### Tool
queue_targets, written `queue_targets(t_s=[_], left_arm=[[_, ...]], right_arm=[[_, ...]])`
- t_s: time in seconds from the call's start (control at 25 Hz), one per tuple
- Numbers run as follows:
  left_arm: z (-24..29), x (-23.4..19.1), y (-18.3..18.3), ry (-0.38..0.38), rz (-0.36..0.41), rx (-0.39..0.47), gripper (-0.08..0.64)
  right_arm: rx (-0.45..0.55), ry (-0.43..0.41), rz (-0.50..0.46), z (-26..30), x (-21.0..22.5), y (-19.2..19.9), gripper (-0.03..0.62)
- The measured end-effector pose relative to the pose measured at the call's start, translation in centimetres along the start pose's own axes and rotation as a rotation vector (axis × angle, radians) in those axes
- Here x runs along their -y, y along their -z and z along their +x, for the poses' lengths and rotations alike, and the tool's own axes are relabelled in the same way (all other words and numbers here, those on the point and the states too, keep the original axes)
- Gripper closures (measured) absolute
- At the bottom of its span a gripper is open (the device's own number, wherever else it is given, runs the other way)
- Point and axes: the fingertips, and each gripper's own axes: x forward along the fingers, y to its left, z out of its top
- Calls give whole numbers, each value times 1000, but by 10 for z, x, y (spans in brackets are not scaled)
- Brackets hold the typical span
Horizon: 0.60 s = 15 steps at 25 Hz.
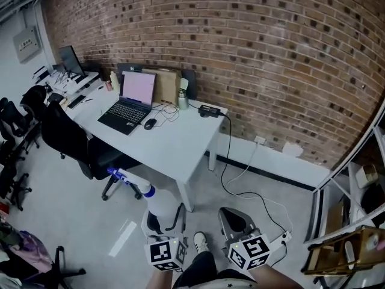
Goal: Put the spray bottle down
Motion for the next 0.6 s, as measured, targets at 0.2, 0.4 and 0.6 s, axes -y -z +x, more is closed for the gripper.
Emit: queue_targets(t_s=[0.2, 0.4, 0.6], left_arm=[[63, -12, 9, -10, 6, 7, 173], [140, -23, 18, -2, 28, 13, 173], [212, -42, 36, -7, 48, 11, 172]], right_arm=[[-25, 3, 4, 42, 32, 3, 594], [-61, -2, 14, 99, 65, 0, 592], [-105, -28, 17, 163, 85, 1, 592]])
